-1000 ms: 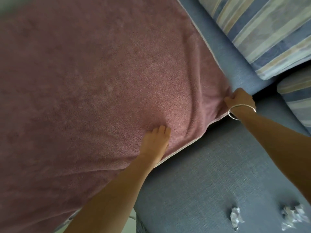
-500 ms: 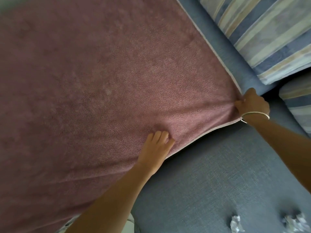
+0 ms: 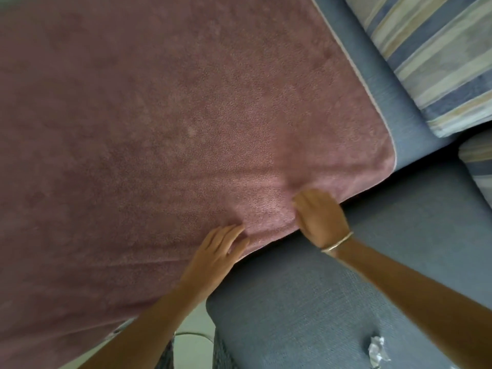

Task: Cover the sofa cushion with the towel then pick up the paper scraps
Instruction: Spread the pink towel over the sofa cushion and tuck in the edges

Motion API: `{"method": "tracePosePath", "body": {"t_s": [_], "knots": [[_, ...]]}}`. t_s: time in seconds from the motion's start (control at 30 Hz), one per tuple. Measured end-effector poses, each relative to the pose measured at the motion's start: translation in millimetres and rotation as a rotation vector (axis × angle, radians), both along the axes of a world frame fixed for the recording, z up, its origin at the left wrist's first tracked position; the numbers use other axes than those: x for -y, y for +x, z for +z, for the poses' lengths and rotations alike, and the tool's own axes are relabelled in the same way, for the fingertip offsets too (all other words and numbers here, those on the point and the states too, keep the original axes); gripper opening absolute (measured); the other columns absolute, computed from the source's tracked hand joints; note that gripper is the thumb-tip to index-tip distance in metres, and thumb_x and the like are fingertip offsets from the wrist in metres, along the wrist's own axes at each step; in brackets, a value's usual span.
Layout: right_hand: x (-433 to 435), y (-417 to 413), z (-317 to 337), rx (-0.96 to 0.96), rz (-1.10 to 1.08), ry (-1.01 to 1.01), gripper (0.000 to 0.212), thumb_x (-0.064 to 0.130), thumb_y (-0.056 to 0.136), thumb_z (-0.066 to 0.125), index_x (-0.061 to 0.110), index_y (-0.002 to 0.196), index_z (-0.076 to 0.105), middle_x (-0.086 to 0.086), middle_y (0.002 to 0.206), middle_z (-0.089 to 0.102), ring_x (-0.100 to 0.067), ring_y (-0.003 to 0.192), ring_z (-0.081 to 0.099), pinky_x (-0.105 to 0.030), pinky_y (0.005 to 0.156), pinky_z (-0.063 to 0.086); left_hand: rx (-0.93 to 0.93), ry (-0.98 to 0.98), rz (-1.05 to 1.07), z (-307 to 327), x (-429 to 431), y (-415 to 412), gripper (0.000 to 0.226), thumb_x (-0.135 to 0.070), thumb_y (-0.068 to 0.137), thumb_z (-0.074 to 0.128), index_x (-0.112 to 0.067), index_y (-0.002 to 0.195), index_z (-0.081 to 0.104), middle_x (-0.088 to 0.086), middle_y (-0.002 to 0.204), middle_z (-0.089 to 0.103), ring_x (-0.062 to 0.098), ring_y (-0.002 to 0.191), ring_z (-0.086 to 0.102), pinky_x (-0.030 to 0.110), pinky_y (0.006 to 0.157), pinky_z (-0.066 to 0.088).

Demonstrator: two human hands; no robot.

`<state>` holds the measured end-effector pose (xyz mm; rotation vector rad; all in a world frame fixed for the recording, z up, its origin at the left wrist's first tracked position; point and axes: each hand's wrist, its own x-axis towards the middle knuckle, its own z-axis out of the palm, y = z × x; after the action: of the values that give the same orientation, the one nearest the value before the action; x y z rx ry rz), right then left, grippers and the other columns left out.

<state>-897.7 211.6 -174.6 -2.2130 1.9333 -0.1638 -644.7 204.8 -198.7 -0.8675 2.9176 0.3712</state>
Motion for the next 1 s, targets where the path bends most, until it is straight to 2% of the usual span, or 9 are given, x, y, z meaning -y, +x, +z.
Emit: {"method": "tracePosePath", "body": {"t_s": [0.1,0.17,0.23,0.37,0.53,0.67,0.8,0.9,1.0], "knots": [[-20.9,75.1,-10.7,0.118,0.283,-0.036,0.018,0.014,0.060,0.044,0.017,0.078,0.041,0.001,0.062,0.058,-0.018,0.057,0.054,-0.026,0.051,0.040,-0.043,-0.038,0.061,0.0,-16.5,38.0,0.056,-0.012,0.062,0.069,-0.018,0.114,0.048,0.006,0.118,0.043,0.020,0.105,0.044,0.035,0.085,0.055],[-29.8,113.8,-18.3,0.154,0.333,-0.046,0.026,0.018,0.057,0.051,0.020,0.080,0.040,0.005,0.062,0.057,-0.015,0.058,0.053,-0.024,0.051,0.039,-0.062,-0.098,0.125,-0.2,-28.8,65.1,0.038,-0.007,0.077,0.042,-0.018,0.114,0.047,0.005,0.115,0.043,0.020,0.101,0.045,0.034,0.084,0.055],[-34.2,136.2,-23.9,0.132,0.313,-0.014,0.034,0.022,0.052,0.057,0.020,0.080,0.037,0.006,0.062,0.058,-0.014,0.060,0.053,-0.020,0.049,0.040,-0.037,-0.179,0.179,-1.7,-40.4,88.9,0.037,-0.004,0.086,0.024,-0.017,0.112,0.047,0.006,0.114,0.044,0.021,0.100,0.045,0.036,0.089,0.045],[-37.3,166.4,-28.9,0.113,0.371,-0.153,0.016,0.011,0.062,0.045,0.017,0.075,0.039,0.004,0.060,0.058,-0.016,0.068,0.034,-0.024,0.057,0.030,0.015,-0.253,0.303,1.0,-55.9,129.1,0.033,-0.010,0.073,0.038,-0.014,0.104,0.048,0.009,0.117,0.043,0.024,0.099,0.045,0.039,0.087,0.035],[-38.4,210.4,-27.0,0.142,0.552,-0.173,0.015,0.011,0.067,0.046,0.021,0.061,0.056,0.007,0.055,0.056,-0.013,0.051,0.053,-0.020,0.047,0.040,0.053,-0.251,0.381,1.5,-69.3,169.5,0.033,-0.020,0.072,0.042,-0.011,0.104,0.046,0.012,0.121,0.042,0.028,0.105,0.044,0.041,0.090,0.034],[-36.1,242.6,-39.7,0.014,0.472,-0.085,0.015,0.026,0.063,0.041,0.020,0.076,0.042,0.008,0.063,0.063,-0.015,0.060,0.056,-0.019,0.049,0.043,0.105,-0.269,0.464,-3.6,-77.9,206.8,0.036,-0.019,0.071,0.045,-0.011,0.106,0.045,0.014,0.123,0.042,0.030,0.111,0.043,0.045,0.096,0.033],[-39.0,260.5,-51.8,-0.103,0.341,-0.089,0.009,0.020,0.069,0.039,0.017,0.077,0.037,0.004,0.062,0.063,-0.021,0.069,0.039,-0.024,0.050,0.047,0.122,-0.285,0.621,-3.9,-83.4,231.5,0.036,-0.020,0.071,0.042,-0.013,0.106,0.043,0.013,0.125,0.041,0.030,0.114,0.041,0.051,0.102,0.028],[-39.7,265.6,-47.3,-0.148,0.308,-0.043,0.009,0.020,0.068,0.035,0.017,0.076,0.035,0.004,0.061,0.063,-0.018,0.058,0.055,-0.024,0.050,0.047,0.118,-0.294,0.614,-9.6,-86.0,238.9,0.040,-0.020,0.071,0.042,-0.013,0.110,0.043,0.013,0.128,0.039,0.030,0.118,0.040,0.052,0.107,0.021],[-39.0,268.3,-40.0,-0.173,0.293,-0.042,0.008,0.019,0.067,0.036,0.016,0.075,0.035,0.002,0.059,0.062,-0.017,0.052,0.059,-0.023,0.048,0.047,0.111,-0.290,0.601,-15.8,-88.0,241.9,0.043,-0.018,0.071,0.041,-0.014,0.113,0.043,0.013,0.131,0.038,0.030,0.121,0.038,0.050,0.111,0.010]]}}
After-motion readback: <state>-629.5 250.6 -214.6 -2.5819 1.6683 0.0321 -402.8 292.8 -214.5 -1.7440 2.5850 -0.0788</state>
